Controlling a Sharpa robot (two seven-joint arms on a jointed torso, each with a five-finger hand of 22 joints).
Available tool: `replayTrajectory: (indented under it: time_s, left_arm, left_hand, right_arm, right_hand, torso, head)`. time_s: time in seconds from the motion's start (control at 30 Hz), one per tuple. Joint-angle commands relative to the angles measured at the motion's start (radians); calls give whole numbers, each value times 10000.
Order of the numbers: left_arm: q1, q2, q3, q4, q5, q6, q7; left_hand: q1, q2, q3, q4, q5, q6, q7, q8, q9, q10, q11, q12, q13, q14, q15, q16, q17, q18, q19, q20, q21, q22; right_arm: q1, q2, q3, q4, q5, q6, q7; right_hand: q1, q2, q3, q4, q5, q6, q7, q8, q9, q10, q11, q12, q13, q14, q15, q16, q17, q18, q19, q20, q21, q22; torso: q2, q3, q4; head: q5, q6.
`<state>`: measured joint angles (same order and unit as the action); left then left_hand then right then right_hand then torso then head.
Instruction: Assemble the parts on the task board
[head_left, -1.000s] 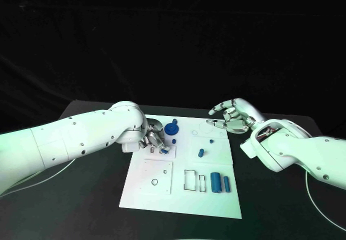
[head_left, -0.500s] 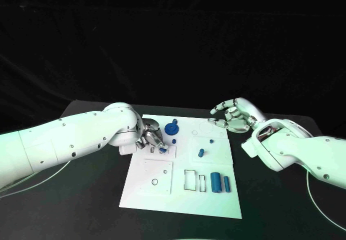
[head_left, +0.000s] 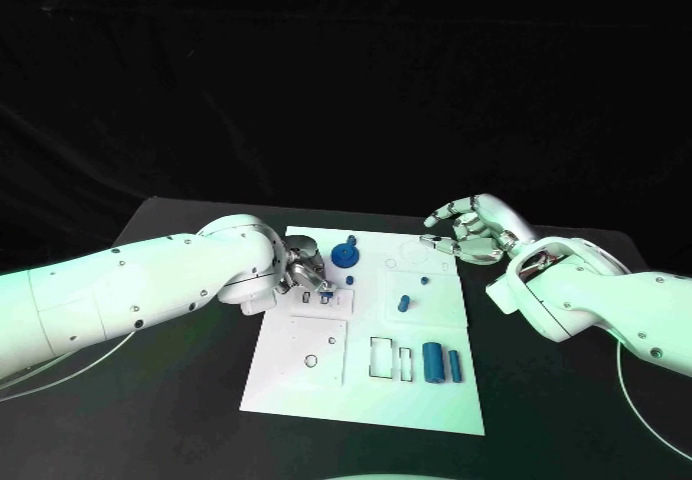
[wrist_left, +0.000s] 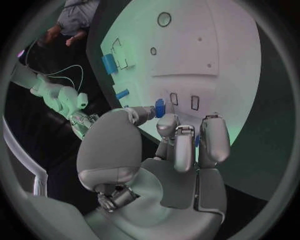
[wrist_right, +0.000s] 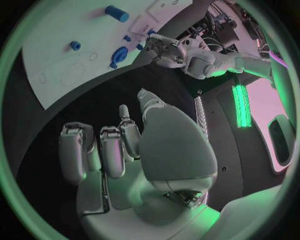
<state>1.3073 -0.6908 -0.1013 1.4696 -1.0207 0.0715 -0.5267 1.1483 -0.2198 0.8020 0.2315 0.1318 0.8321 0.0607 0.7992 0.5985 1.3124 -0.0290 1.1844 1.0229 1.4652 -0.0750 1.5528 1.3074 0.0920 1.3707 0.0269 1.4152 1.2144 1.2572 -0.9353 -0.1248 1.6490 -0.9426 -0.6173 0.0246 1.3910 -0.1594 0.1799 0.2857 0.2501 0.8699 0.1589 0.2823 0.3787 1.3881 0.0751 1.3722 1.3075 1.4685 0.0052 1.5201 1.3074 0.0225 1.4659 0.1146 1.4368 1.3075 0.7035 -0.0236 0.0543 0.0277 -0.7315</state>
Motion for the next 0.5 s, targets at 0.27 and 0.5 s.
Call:
replayTrajectory:
  time_s: [0.27, 0.5]
  left_arm:
    - [-137, 51, -91, -22, -1210, -571, 90]
    - [-176, 79, -122, -99, -1323, -277, 52]
  left_hand:
    - [-19, -124, 1596, -1625, 118, 250, -185, 81, 1603, 97, -19, 55, -32, 980, -107, 41, 2353, -166, 94, -22, 64, 19]
    - [-82, -154, 1577, -1595, 114, 296, -208, 111, 1625, 170, -35, 105, 11, 976, -122, 35, 2338, -168, 101, -30, 66, 25]
  right_arm:
    - [-19, 5, -5, -13, -78, 47, 33]
    - [-20, 8, -6, -15, -78, 65, 32]
  right_hand:
    - [-31, -14, 48, 6, 73, -76, -18, 60, 18, -84, -16, -52, 542, 662, -53, -67, 1052, 161, 166, -93, -42, 1632]
    - [-47, -15, 47, 12, 79, -77, -19, 70, 20, -80, -16, -48, 546, 662, -52, -68, 1050, 159, 172, -92, -35, 1638]
  torso:
    - [17, -3, -19]
    - [29, -2, -24]
  head:
    - [17, -34]
    - [12, -62]
